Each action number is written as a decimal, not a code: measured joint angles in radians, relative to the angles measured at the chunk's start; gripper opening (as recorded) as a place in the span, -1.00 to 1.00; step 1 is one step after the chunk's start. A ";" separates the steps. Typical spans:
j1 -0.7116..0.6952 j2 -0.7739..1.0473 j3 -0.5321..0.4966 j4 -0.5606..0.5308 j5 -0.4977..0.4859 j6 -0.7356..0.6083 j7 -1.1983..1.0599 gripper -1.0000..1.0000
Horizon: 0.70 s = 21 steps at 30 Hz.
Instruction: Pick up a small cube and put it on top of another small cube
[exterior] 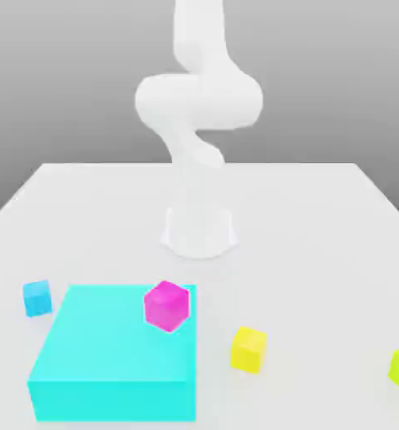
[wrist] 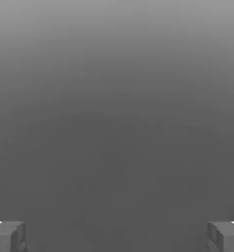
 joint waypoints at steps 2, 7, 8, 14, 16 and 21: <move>0.037 0.081 -0.015 -0.047 -0.008 0.052 -0.085 0.00; 0.120 0.267 -0.053 -0.156 -0.018 0.174 -0.289 0.00; 0.135 0.303 -0.059 -0.177 -0.018 0.197 -0.330 0.00; 0.212 0.521 -0.084 -0.305 -0.004 0.339 -0.585 0.00; 0.232 0.594 -0.085 -0.348 0.005 0.386 -0.674 0.00; 0.254 0.776 -0.058 -0.438 0.026 0.508 -0.869 0.00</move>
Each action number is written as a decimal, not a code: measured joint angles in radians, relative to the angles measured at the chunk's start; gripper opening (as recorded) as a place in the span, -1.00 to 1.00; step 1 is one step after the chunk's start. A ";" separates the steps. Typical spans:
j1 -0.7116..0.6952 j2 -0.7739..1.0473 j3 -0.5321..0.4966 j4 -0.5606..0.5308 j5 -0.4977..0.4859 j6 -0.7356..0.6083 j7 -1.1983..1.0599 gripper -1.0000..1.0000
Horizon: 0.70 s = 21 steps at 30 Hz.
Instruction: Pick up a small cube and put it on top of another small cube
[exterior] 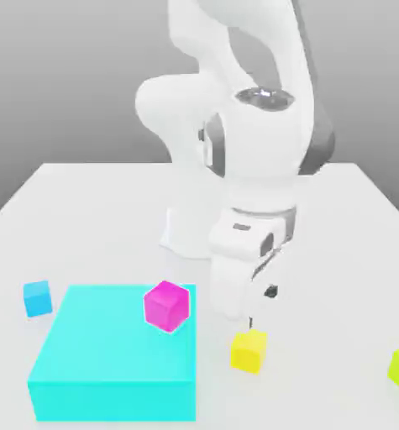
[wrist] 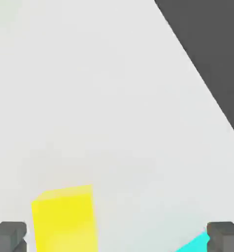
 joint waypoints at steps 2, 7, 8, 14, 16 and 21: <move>-0.010 0.073 0.014 0.004 0.016 0.056 -0.026 0.00; -0.042 0.241 0.053 0.033 0.045 0.191 -0.053 -1.00; -0.042 0.241 0.053 0.033 0.045 0.191 -0.053 -1.00; -0.045 0.240 0.056 0.033 0.044 0.189 -0.053 -1.00; -0.035 0.186 0.044 0.023 0.033 0.145 -0.044 -1.00; -0.030 0.011 0.021 -0.009 -0.004 0.002 -0.007 -1.00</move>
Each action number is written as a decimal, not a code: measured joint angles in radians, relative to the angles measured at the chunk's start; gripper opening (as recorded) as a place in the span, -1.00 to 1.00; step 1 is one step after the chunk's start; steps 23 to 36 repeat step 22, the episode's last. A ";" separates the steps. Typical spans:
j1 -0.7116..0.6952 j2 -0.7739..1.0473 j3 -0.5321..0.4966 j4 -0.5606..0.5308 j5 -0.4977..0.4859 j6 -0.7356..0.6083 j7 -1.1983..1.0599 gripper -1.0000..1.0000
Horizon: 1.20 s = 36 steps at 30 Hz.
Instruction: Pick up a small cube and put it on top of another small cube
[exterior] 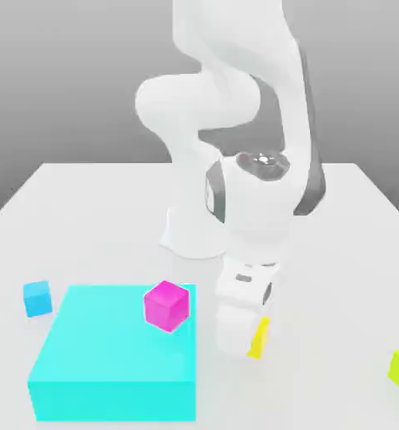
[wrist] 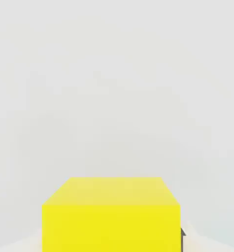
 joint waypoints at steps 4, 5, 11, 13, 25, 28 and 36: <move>-0.072 -0.142 -0.033 -0.001 -0.032 -0.140 0.144 -1.00; -0.089 -0.178 -0.037 0.000 -0.039 -0.176 0.185 -1.00; -0.222 -0.389 -0.063 0.006 -0.070 -0.392 0.423 -1.00; -0.267 -0.442 -0.067 0.005 -0.074 -0.445 0.490 -1.00; -0.283 -0.299 -0.074 -0.037 -0.065 -0.261 0.509 1.00; -0.283 -0.299 -0.074 -0.037 -0.065 -0.261 0.509 1.00; -0.283 -0.299 -0.074 -0.037 -0.065 -0.261 0.509 1.00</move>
